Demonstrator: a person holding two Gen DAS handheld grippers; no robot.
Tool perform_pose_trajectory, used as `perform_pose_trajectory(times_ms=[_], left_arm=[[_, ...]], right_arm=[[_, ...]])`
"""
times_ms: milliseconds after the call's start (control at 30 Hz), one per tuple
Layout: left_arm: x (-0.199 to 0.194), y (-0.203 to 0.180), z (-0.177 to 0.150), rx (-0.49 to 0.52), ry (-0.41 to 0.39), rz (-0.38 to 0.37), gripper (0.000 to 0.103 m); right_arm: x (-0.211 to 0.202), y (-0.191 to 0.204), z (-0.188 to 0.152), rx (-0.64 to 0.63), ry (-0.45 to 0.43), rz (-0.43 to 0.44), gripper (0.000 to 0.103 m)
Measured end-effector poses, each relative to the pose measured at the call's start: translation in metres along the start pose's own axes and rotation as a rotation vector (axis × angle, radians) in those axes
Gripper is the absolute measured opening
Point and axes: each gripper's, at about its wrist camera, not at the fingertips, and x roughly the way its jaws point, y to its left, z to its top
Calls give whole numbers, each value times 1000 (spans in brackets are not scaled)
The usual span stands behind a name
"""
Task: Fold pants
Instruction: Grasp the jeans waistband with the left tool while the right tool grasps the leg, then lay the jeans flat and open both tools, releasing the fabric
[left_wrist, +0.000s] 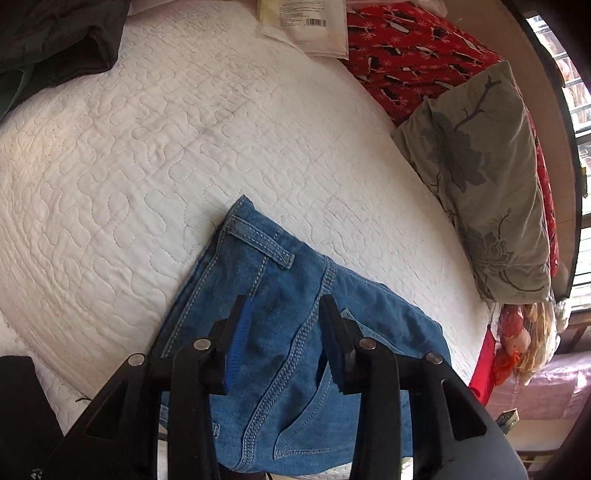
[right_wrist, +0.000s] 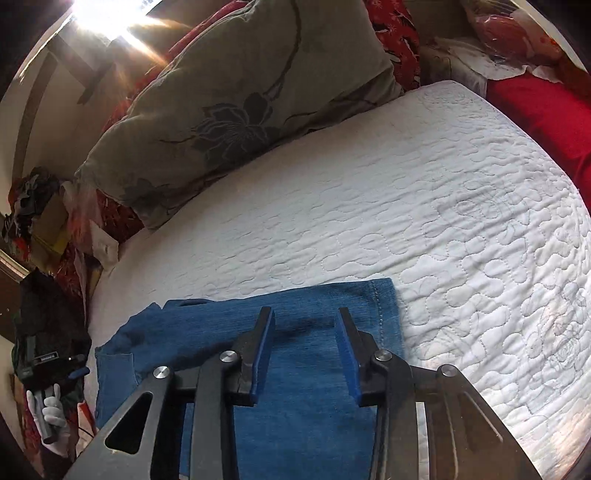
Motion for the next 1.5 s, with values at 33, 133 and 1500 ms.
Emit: perform_pose_trajectory(times_ms=[33, 133, 1500], left_arm=[[0, -3, -7, 8, 12, -15, 36], [3, -13, -18, 24, 37, -35, 36], [6, 4, 34, 67, -20, 63, 29]], right_arm=[[8, 20, 2, -53, 16, 17, 38], [45, 82, 12, -192, 78, 48, 38], [125, 178, 21, -372, 165, 50, 18]])
